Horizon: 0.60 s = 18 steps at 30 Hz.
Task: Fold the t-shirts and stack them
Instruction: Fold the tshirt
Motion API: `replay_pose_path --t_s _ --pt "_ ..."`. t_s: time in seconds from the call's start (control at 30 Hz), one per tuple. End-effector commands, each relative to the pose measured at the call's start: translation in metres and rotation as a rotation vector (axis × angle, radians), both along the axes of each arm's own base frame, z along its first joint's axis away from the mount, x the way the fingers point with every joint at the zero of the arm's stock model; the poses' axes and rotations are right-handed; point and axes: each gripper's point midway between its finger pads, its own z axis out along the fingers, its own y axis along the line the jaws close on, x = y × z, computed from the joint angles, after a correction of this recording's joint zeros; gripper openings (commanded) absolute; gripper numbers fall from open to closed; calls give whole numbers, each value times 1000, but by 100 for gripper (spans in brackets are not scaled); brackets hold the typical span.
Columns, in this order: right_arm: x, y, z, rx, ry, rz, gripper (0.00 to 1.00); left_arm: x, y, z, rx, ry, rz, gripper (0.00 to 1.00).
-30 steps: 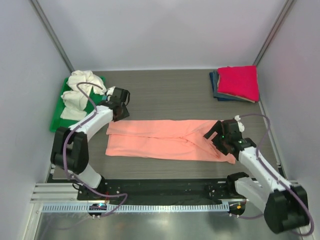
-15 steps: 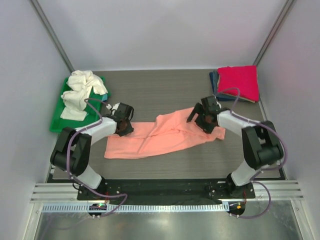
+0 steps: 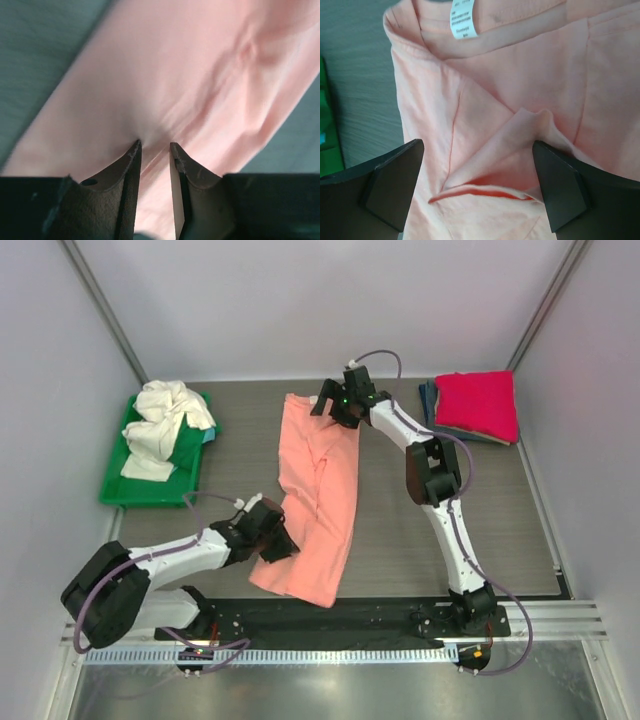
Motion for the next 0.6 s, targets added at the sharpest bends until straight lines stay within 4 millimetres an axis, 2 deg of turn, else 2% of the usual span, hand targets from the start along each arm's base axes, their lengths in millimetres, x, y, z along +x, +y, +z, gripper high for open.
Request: replay_pose_path --t_s 0.0,0.03,0.1,0.13,0.17,0.23,0.27,0.33,0.37,0.43,0.5,0.53,0.57 --pt "-22 -4 -104 -108 197 76 97 -63 -10 -19 -30 208 -26 31" --pt "-6 -2 -89 -109 143 66 98 -68 -13 -13 -52 214 -13 32" --pt "4 -9 -92 -134 123 28 98 -81 -16 -5 -44 219 -36 33" --pt "9 -9 -88 -127 106 23 99 -82 -16 1 -45 203 -23 34" --pt "13 -8 -85 -116 96 22 99 -83 -23 17 -66 162 -45 35" --pt "18 -7 -80 -92 76 29 99 -91 -18 27 -34 139 -55 38" --pt "21 -2 -75 -77 52 41 99 -88 -21 43 -60 103 -58 38" --pt "22 8 -64 -34 27 89 99 -86 -13 50 -20 63 -60 39" --pt "27 14 -54 -6 -9 110 99 -84 -13 59 -28 36 -62 40" --pt "31 24 -32 35 -60 157 99 -81 -6 63 10 12 -63 40" --pt "33 34 -3 74 -124 224 99 -73 -1 74 46 -47 -79 41" --pt "35 34 29 68 -189 249 99 -70 2 77 65 -63 -84 41" --pt "36 31 46 52 -227 249 99 -65 6 81 95 -96 -81 42"
